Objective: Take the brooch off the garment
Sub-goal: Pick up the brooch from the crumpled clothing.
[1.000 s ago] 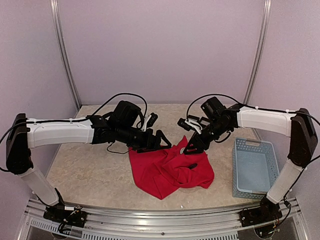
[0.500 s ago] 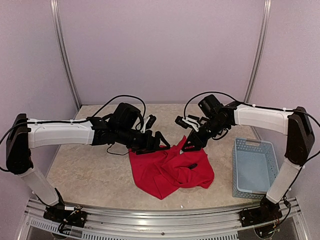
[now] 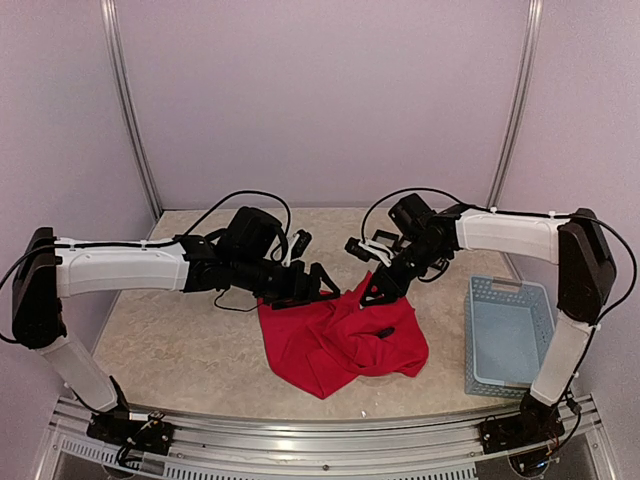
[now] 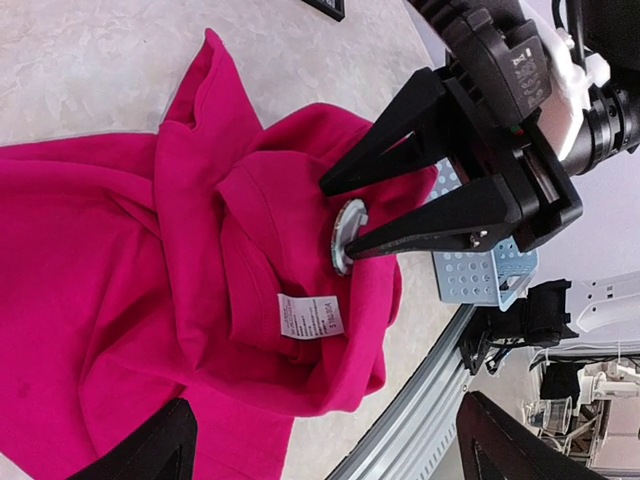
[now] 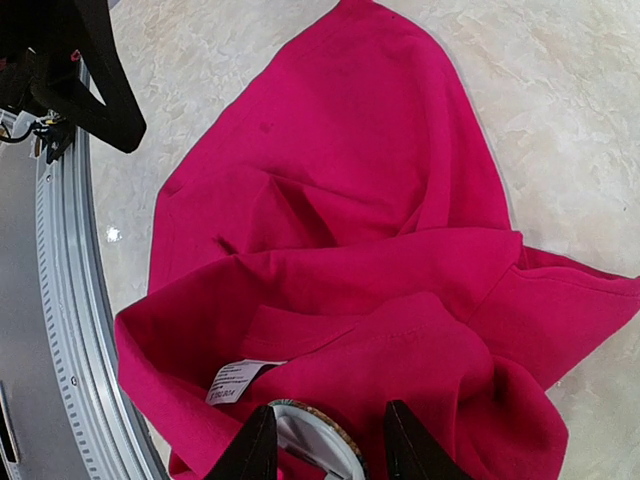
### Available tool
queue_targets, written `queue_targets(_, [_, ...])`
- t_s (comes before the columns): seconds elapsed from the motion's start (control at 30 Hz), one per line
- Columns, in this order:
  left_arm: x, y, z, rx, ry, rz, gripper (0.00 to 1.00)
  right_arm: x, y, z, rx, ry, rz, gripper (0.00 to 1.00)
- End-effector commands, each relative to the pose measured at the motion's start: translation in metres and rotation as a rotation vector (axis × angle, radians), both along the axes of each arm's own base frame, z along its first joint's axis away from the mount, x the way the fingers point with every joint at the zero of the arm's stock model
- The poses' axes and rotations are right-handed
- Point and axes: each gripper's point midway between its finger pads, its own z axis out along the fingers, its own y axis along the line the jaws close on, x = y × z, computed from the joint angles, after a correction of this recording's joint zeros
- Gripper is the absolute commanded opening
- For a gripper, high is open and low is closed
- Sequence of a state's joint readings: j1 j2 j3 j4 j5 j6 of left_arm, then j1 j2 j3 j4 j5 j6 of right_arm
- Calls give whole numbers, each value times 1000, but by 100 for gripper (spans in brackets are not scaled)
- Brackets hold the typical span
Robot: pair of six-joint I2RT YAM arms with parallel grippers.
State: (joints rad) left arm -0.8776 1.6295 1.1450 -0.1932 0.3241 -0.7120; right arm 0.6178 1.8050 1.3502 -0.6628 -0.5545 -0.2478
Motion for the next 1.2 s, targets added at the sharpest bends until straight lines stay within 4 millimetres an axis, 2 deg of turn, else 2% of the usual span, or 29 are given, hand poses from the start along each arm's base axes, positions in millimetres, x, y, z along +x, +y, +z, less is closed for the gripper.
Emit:
queue_targets(0.0, [-2, 4, 5, -7, -16, 12, 88, -8, 3, -3, 3, 36, 30, 35])
queue_targets(0.17, [-1, 4, 4, -4, -14, 15, 88, -11, 5, -7, 8, 64, 43, 29])
queue_targets(0.47, [-1, 4, 5, -2, -14, 16, 88, -11, 6, -13, -3, 86, 52, 34])
queue_targets(0.53, [-1, 4, 6, -3, -16, 17, 89, -11, 6, -13, -1, 92, 53, 27])
queue_targets(0.63, [0, 5, 7, 0, -20, 24, 89, -12, 7, -9, 6, 88, 53, 10])
queue_targets(0.73, [2, 7, 7, 4, -28, 36, 89, -12, 8, 2, 32, 69, 48, 0])
queue_targets(0.97, [9, 9, 15, -3, -61, 68, 89, -15, 6, 30, 104, 20, -3, 0])
queue_targets(1.17, [17, 2, 37, -65, -107, 76, 89, -5, 2, 76, 259, -115, -144, 0])
